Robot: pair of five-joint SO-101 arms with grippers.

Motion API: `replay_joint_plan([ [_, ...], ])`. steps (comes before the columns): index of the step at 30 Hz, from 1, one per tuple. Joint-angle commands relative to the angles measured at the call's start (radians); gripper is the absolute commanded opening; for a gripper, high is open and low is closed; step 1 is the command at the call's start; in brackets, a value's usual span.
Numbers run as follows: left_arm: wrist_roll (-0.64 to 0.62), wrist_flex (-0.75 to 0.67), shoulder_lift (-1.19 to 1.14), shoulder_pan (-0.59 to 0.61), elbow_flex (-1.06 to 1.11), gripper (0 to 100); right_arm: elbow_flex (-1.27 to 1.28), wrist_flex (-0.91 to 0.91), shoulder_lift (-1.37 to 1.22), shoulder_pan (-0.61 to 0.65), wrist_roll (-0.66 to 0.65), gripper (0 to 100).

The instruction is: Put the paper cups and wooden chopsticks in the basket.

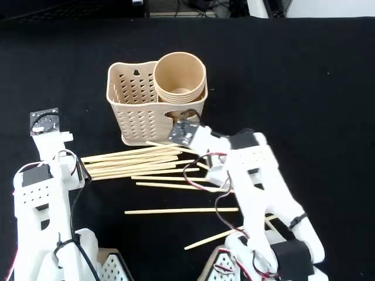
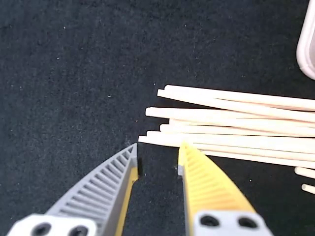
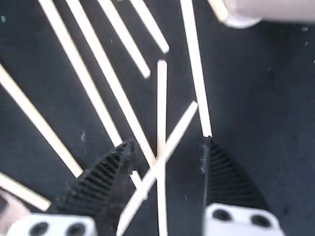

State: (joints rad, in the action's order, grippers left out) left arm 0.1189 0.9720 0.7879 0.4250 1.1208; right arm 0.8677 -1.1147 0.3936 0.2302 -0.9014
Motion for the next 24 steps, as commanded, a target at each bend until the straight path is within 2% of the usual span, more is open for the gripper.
replay_joint_plan([
  [1,-0.012,-0.017,0.02,0.007,-0.031,15,0.025,0.068,0.024,0.123,0.104,22.2],
  [5,-0.012,-0.017,0.02,0.007,-0.031,15,0.108,0.181,0.022,0.238,0.16,22.2],
  [8,-0.012,-0.017,0.02,0.007,-0.03,15,0.136,0.245,0.021,0.241,0.164,22.3],
  [17,-0.012,-0.017,0.02,0.007,-0.03,15,0.125,0.267,-0.16,0.245,0.16,22.2],
  [24,-0.012,-0.017,0.02,0.007,-0.03,15,0.031,0.213,-0.252,0.249,0.16,21.9],
])
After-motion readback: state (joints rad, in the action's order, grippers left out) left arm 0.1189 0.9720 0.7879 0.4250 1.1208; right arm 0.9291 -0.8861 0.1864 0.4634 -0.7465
